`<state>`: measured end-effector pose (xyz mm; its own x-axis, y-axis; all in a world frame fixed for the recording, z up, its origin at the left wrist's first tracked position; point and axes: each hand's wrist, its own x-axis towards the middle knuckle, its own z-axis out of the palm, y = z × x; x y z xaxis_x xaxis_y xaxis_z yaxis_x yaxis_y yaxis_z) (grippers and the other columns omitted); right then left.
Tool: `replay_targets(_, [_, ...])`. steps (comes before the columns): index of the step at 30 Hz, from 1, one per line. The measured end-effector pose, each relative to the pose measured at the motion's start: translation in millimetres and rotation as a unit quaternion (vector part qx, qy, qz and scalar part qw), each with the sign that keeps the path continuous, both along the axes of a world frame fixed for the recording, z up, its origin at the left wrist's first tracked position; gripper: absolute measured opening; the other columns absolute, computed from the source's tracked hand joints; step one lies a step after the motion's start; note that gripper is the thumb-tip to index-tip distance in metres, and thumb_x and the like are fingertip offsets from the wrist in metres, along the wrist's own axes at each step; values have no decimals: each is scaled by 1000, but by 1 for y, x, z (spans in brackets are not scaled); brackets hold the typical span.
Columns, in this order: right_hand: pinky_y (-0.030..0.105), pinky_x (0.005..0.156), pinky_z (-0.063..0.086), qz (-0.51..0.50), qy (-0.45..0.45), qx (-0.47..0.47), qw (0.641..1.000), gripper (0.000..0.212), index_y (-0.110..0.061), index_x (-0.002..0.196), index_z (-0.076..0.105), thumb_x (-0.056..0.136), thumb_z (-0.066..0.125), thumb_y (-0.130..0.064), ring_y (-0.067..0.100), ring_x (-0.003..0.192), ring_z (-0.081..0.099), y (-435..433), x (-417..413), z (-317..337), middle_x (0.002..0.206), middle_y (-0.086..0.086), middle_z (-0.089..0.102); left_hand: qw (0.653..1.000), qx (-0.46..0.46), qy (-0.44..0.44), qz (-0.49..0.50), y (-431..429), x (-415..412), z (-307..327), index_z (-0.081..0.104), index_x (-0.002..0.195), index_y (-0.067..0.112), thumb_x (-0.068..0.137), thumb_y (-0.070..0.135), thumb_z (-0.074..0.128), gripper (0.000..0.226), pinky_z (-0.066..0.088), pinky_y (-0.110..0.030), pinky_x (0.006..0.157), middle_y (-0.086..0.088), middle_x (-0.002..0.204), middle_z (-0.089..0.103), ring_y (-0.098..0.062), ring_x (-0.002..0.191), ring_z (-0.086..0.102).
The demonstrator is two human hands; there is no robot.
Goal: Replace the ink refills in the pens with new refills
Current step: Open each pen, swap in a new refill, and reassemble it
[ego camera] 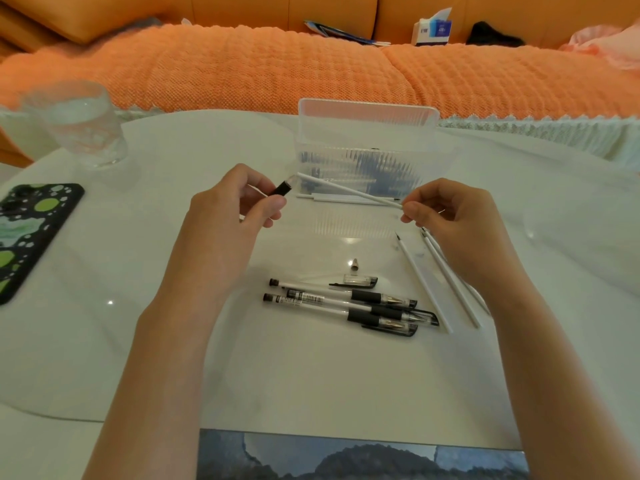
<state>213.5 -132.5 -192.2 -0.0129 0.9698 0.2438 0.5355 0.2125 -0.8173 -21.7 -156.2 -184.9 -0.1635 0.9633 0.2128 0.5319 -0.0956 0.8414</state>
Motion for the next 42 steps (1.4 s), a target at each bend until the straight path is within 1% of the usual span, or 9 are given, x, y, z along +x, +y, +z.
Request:
replay_targets(6, [4, 62, 40, 9, -14, -2, 1000, 13, -17, 82, 65, 88, 61, -7, -7, 61, 56, 0, 1, -1, 72, -6, 66, 1000, -6, 14, -3, 0, -2, 0, 60, 87, 26, 87, 22, 64, 6, 43, -12, 65, 11, 76, 67, -3, 74, 63])
replay_targets(11, [3, 65, 40, 10, -36, 0, 999, 10, -12, 85, 65, 88, 61, -5, -8, 64, 55, 0, 4, 0, 73, -5, 64, 999, -6, 39, 3, -3, -5, 2, 64, 85, 27, 82, 23, 70, 8, 42, -18, 72, 10, 80, 66, -3, 78, 60])
replay_targets(15, [5, 62, 38, 13, -61, 6, 998, 13, -18, 82, 65, 88, 61, -6, -4, 65, 51, -1, 4, 0, 72, -9, 64, 997, -19, 72, 2, -5, -6, 3, 67, 84, 26, 77, 21, 74, 11, 46, -30, 82, 8, 83, 67, -8, 87, 62])
replay_targets(19, [11, 64, 40, 51, -52, -1, 997, 15, -23, 80, 66, 87, 63, -10, 0, 67, 53, -5, -8, 2, 72, -10, 64, 995, -46, 76, -44, -6, 4, 5, 68, 83, 27, 77, 24, 75, 10, 50, -37, 86, 10, 81, 67, -5, 83, 62])
replay_targets(23, [10, 63, 44, 91, -11, -21, 996, 9, -19, 81, 69, 85, 66, -12, -1, 64, 56, -8, -25, 3, 70, -10, 65, 990, -56, 89, -98, -6, 20, 3, 66, 85, 34, 81, 32, 71, 8, 51, -36, 83, 16, 81, 64, -1, 83, 60])
replay_targets(29, [16, 63, 51, 127, 62, -32, 989, 4, -11, 83, 71, 81, 70, -9, 5, 60, 60, -10, -34, 3, 69, -2, 69, 982, -34, 128, -133, -9, 32, 4, 61, 95, 39, 81, 44, 66, 16, 41, -19, 67, 20, 87, 62, 0, 81, 56])
replay_targets(33, [24, 63, 54, 123, 111, -37, 985, 13, -5, 91, 69, 81, 70, -13, 13, 63, 63, -9, -33, 5, 74, 9, 70, 986, -13, 119, -119, -9, 34, 4, 62, 88, 34, 81, 44, 66, 13, 42, -23, 65, 16, 82, 64, -2, 74, 57])
replay_targets(37, [19, 60, 51, 122, 59, -60, 989, 17, -10, 88, 72, 87, 64, -24, 5, 62, 62, -10, -31, 5, 74, 0, 72, 982, -16, 138, -125, -10, 34, 4, 60, 88, 34, 85, 42, 63, 9, 45, -24, 68, 15, 82, 65, -4, 80, 60])
replay_targets(42, [15, 56, 48, 125, 31, -69, 989, 17, -10, 84, 72, 87, 63, -24, 1, 58, 58, -11, -31, 5, 71, -3, 71, 979, -20, 161, -119, -9, 33, 3, 60, 88, 35, 85, 44, 61, 10, 49, -28, 72, 16, 78, 66, -3, 81, 61])
